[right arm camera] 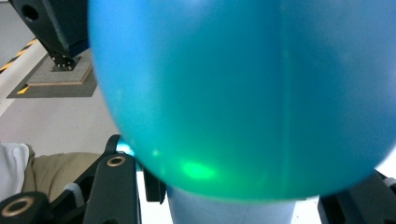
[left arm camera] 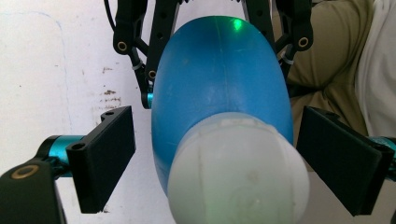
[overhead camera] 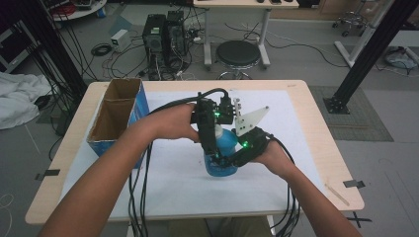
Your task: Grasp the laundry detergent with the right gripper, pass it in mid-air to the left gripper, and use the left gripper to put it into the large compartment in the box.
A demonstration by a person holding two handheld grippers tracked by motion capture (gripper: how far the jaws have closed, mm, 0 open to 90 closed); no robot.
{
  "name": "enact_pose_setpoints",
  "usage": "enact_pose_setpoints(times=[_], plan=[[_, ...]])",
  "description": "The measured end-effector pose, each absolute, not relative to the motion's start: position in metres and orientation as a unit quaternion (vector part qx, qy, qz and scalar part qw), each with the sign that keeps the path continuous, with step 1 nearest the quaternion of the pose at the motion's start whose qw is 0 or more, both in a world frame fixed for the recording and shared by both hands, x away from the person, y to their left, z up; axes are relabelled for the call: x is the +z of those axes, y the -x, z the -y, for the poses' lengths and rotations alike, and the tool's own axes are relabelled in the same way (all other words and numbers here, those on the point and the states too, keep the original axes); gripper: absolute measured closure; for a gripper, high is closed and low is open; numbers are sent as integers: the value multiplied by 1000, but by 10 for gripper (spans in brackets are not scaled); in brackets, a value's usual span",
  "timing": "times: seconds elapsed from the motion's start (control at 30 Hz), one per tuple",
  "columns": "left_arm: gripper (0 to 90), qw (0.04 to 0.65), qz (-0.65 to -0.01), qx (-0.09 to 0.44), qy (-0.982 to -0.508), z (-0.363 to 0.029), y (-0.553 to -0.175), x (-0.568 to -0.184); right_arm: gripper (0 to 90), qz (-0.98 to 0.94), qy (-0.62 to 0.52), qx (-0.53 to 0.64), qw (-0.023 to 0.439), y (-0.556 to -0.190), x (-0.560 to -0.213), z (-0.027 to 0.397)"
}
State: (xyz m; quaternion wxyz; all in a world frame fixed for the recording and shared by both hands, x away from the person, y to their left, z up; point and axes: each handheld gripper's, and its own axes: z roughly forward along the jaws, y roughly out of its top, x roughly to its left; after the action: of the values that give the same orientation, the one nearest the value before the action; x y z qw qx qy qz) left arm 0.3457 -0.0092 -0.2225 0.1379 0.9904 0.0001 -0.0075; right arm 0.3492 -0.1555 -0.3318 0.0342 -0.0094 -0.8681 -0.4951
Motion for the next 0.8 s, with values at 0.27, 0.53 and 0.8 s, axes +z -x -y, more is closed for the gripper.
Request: enact_pose_setpoints(times=[0.27,0.53,0.8], plan=[[167,133,5,-7,-991,11,-346,-224,447,868,11,-495,36,-349,-332,156],[229,128,11,-8,-992,11,-346,-225,446,868,11,-495,37,-349,-332,155],[281,129,17,-5,-991,12,-346,-226,446,868,11,-495,37,-349,-333,155]])
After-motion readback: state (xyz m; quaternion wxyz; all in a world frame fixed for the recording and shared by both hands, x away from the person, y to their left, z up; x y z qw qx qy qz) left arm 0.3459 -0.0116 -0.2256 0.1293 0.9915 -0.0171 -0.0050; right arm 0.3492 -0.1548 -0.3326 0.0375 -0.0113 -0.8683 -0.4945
